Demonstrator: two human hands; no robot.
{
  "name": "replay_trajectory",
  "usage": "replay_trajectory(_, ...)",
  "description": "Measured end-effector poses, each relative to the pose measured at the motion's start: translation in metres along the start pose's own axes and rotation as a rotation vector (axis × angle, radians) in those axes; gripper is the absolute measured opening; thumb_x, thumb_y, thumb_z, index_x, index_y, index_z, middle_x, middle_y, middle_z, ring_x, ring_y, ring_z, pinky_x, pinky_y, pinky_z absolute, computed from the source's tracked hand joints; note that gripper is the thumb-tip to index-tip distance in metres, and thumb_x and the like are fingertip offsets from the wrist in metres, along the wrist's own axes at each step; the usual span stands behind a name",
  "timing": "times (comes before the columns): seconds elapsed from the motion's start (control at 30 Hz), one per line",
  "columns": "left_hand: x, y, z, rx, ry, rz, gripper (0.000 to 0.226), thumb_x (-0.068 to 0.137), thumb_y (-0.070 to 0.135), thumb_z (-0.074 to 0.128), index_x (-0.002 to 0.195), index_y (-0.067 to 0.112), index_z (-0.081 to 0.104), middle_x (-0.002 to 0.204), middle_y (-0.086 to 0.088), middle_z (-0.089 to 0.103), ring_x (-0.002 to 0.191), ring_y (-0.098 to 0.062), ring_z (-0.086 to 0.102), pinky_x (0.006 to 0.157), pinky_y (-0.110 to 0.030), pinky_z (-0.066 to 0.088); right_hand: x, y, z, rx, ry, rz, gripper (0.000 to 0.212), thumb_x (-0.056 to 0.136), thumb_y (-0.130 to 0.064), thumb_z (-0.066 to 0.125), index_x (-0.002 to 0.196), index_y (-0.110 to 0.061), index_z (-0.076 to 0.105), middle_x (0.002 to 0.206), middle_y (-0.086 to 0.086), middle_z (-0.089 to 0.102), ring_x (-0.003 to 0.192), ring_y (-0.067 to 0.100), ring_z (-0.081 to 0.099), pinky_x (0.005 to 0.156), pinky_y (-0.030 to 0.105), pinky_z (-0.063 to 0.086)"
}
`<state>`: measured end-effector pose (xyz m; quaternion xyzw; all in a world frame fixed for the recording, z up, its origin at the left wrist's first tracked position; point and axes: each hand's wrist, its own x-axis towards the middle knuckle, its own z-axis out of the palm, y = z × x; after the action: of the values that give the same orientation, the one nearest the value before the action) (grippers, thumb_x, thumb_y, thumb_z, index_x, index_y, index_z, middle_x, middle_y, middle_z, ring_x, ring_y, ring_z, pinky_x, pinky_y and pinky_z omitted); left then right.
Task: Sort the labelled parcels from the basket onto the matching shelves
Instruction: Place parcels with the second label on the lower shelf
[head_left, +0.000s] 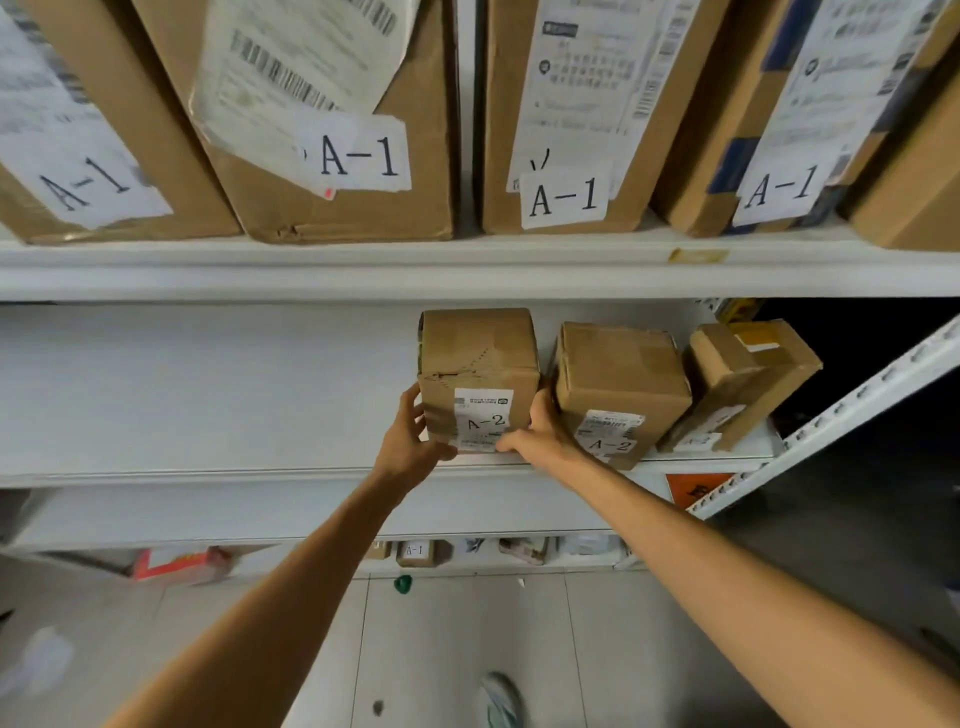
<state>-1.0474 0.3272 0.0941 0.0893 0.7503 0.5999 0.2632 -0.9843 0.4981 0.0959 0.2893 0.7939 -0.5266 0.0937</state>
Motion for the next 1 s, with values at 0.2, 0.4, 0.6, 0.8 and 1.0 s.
replay_trajectory(0.2, 0.0, -0.003, 0.006, 0.057, 0.018, 0.033, 0.094, 0.071, -0.006, 0.071, 0.145, 0.021, 0.021, 0.132, -0.006, 0.045, 0.114, -0.018, 0.048, 0.069, -0.021, 0.054, -0.005, -0.001, 0.001, 0.025, -0.01, 0.018, 0.112, 0.075, -0.012, 0.074, 0.152, -0.012, -0.008, 0.152, 0.007, 0.028, 0.14, 0.027, 0.028, 0.114, 0.04, 0.03)
replay_trajectory(0.4, -0.019, 0.0, 0.003, 0.171, 0.072, -0.032, 0.092, 0.078, -0.005, 0.07, 0.151, 0.014, 0.017, 0.148, -0.012, 0.038, 0.134, -0.03, 0.039, 0.099, -0.041, 0.045, -0.022, -0.002, 0.003, -0.087, 0.022, -0.017, 0.112, 0.083, -0.013, 0.07, 0.15, -0.009, -0.02, 0.16, 0.008, 0.009, 0.145, 0.027, 0.015, 0.117, 0.036, 0.021)
replay_trajectory(0.6, -0.069, 0.004, -0.029, 0.352, 0.165, -0.001, 0.069, 0.079, 0.002, 0.073, 0.14, 0.009, 0.04, 0.136, -0.013, 0.051, 0.123, -0.028, 0.05, 0.097, -0.033, 0.045, -0.058, -0.018, 0.005, -0.173, 0.116, -0.026, 0.095, 0.09, -0.012, 0.061, 0.152, -0.007, -0.011, 0.158, 0.011, 0.02, 0.141, 0.028, 0.029, 0.112, 0.037, 0.031)
replay_trajectory(0.8, -0.139, 0.006, -0.071, 0.529, 0.267, 0.083, 0.055, 0.079, 0.006, 0.073, 0.13, 0.01, 0.053, 0.123, -0.011, 0.06, 0.107, -0.024, 0.058, 0.089, -0.032, 0.049, -0.106, -0.044, 0.034, -0.385, 0.076, -0.222, 0.071, 0.083, -0.01, 0.064, 0.141, -0.005, 0.025, 0.122, 0.01, 0.051, 0.112, 0.026, 0.053, 0.088, 0.035, 0.051)
replay_trajectory(1.0, -0.222, -0.01, -0.117, 0.755, 0.405, -0.002, 0.051, 0.08, 0.016, 0.069, 0.129, 0.017, 0.054, 0.123, -0.006, 0.06, 0.107, -0.023, 0.058, 0.087, -0.033, 0.05, -0.157, -0.073, 0.097, -0.69, -0.232, -0.496, 0.04, 0.081, -0.016, 0.067, 0.116, -0.012, 0.048, 0.111, 0.01, 0.06, 0.098, 0.026, 0.059, 0.083, 0.039, 0.051)
